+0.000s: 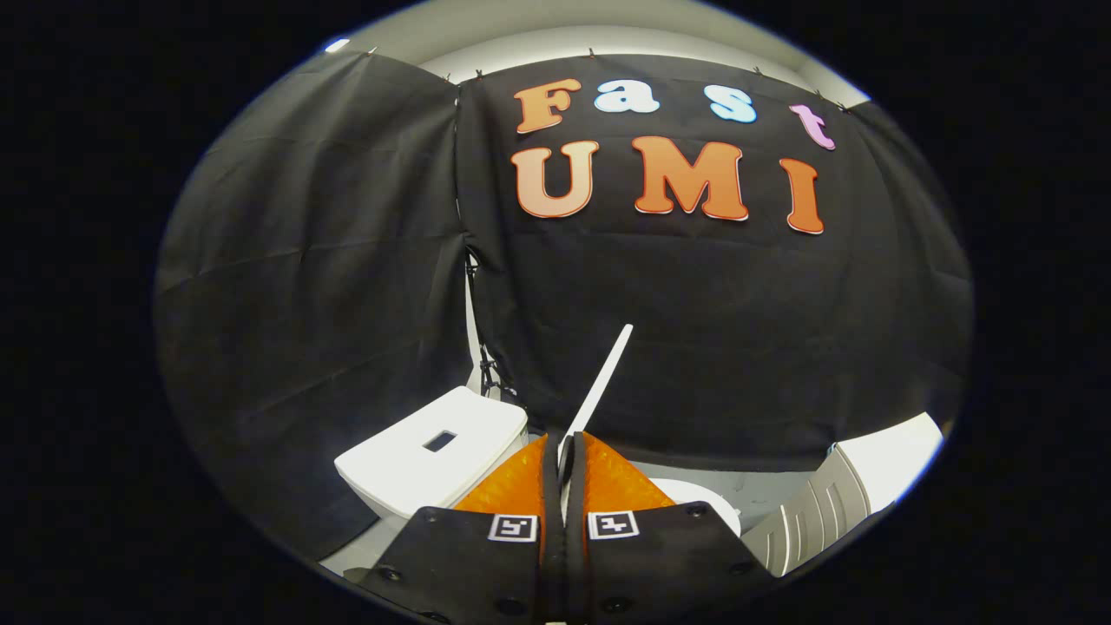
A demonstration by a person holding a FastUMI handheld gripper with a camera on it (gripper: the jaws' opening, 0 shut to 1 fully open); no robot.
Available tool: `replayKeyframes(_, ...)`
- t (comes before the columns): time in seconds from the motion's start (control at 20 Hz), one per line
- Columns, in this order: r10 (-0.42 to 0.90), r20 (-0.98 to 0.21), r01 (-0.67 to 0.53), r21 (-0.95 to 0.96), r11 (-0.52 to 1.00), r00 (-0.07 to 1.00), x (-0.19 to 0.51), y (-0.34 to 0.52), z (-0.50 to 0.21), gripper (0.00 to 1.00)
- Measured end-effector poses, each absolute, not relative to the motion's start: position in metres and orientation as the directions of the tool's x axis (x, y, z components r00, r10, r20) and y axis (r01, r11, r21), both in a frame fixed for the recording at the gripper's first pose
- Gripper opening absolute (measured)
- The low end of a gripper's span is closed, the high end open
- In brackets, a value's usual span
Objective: Open the toilet lid.
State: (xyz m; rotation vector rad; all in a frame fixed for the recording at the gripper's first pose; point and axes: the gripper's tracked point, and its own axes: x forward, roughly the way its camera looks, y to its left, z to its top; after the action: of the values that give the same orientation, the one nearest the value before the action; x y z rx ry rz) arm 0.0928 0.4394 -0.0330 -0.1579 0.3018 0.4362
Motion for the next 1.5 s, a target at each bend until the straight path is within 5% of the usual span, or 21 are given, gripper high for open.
replayKeyframes(1.5, 0.522, -0.349, -0.594, -0.137, 0.793, 0.778, 0.05, 0.667, -0.066, 0.08)
